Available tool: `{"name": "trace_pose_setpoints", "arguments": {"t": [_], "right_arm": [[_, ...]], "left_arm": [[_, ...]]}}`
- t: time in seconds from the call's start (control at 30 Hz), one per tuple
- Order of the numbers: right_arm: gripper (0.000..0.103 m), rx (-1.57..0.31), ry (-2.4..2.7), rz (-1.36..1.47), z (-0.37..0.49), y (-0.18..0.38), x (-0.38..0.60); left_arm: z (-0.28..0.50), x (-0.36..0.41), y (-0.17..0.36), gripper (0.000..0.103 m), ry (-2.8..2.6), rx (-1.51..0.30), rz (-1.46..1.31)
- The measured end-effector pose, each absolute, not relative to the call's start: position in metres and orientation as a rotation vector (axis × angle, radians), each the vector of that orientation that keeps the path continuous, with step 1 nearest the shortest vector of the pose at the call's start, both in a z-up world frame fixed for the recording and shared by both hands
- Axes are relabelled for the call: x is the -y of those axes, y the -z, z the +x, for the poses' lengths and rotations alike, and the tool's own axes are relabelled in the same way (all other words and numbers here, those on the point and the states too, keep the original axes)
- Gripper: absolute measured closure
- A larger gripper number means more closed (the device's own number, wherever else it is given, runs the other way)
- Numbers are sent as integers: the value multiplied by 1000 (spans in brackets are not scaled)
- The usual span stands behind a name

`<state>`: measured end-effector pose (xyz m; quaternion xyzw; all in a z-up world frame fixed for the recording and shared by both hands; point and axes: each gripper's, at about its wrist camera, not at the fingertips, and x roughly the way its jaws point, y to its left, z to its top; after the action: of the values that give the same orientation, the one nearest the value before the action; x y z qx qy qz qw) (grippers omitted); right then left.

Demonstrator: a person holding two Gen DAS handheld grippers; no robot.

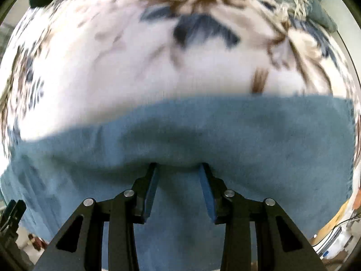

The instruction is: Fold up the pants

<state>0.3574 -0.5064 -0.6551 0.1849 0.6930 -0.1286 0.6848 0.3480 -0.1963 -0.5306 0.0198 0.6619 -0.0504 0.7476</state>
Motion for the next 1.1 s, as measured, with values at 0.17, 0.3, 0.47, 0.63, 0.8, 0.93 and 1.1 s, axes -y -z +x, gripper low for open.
{"name": "trace_pose_setpoints", "arguments": {"t": [0.17,0.3,0.47,0.63,0.8,0.93,1.1], "right_arm": [[61,-1513,42,574,351,635,488],[72,-1549,55,622,363,668,488],[84,-1383,199,766,363,652,548],[57,-1231,305,853,301,609,616],[41,-1107,651,977,173,585,688],[41,-1073,749,1122,118,606,712],[59,-1053,720,1161,106,624,733]], "left_arm": [[377,260,533,0,184,-1386,107],[387,290,551,0,233,-1399,179],[412,283,583,0,182,-1450,213],[418,259,556,0,134,-1449,125],[383,255,530,0,170,-1461,26],[347,274,542,0,185,-1510,59],[317,293,567,0,195,-1590,104]]}}
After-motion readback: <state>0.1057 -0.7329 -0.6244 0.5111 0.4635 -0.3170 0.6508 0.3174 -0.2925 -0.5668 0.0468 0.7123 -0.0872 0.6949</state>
